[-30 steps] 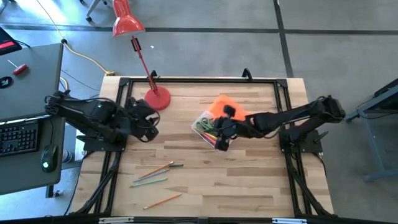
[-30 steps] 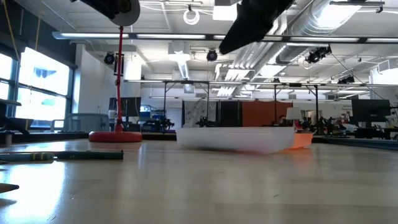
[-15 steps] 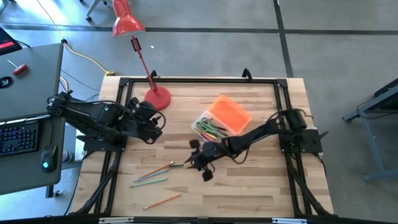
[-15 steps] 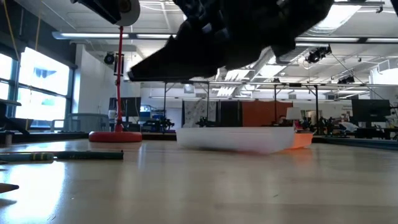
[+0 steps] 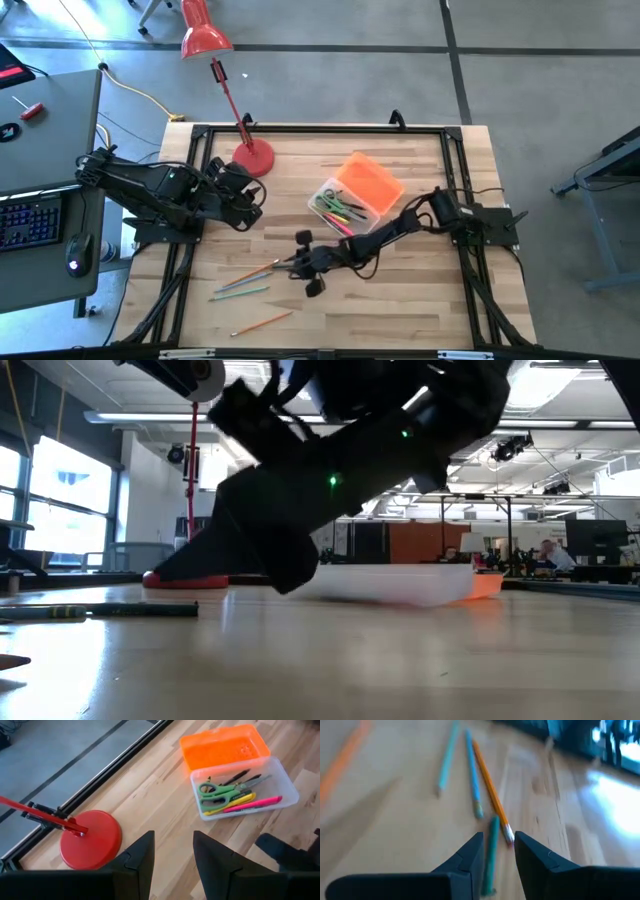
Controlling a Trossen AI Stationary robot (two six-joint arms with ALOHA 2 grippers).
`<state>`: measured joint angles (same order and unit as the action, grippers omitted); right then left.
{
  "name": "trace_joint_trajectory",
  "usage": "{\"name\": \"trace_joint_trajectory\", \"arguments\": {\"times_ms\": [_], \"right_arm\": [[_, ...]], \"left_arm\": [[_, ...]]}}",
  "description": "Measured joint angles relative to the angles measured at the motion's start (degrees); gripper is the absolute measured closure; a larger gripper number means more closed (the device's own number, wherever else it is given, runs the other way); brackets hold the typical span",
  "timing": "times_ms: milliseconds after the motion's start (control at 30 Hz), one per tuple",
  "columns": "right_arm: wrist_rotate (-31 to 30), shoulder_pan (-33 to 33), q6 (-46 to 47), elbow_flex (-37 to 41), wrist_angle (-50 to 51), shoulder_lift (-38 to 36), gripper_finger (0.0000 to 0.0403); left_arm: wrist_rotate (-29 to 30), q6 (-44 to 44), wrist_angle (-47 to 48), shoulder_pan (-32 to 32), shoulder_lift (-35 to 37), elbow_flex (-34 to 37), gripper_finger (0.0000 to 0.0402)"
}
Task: Pick & place school supplies into a supply box
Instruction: Put the green crayon into the supply box
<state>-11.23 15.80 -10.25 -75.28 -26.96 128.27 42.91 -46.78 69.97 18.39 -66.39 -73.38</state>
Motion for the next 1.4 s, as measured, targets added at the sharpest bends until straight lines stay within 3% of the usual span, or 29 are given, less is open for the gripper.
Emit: {"name": "trace_joint_trajectory", "arguments": {"times_ms": [167, 967, 1400], "right_arm": [[-0.2, -0.5, 8.6, -0.8, 5.0, 0.0, 0.0315], [0.9, -0.2, 11.7, -0.8, 5.0, 0.1, 0.0315], [-0.2, -0.4, 11.7, -0.9, 1.1, 5.2, 0.0316]], "left_arm": [[-0.2, 0.0, 0.0, 0.0, 0.0, 0.0, 0.0236], [0.2, 0.0, -0.1, 0.0, 0.0, 0.0, 0.0236], [1.1, 0.1, 0.0, 0.0, 0.0, -0.1, 0.0236]]}}
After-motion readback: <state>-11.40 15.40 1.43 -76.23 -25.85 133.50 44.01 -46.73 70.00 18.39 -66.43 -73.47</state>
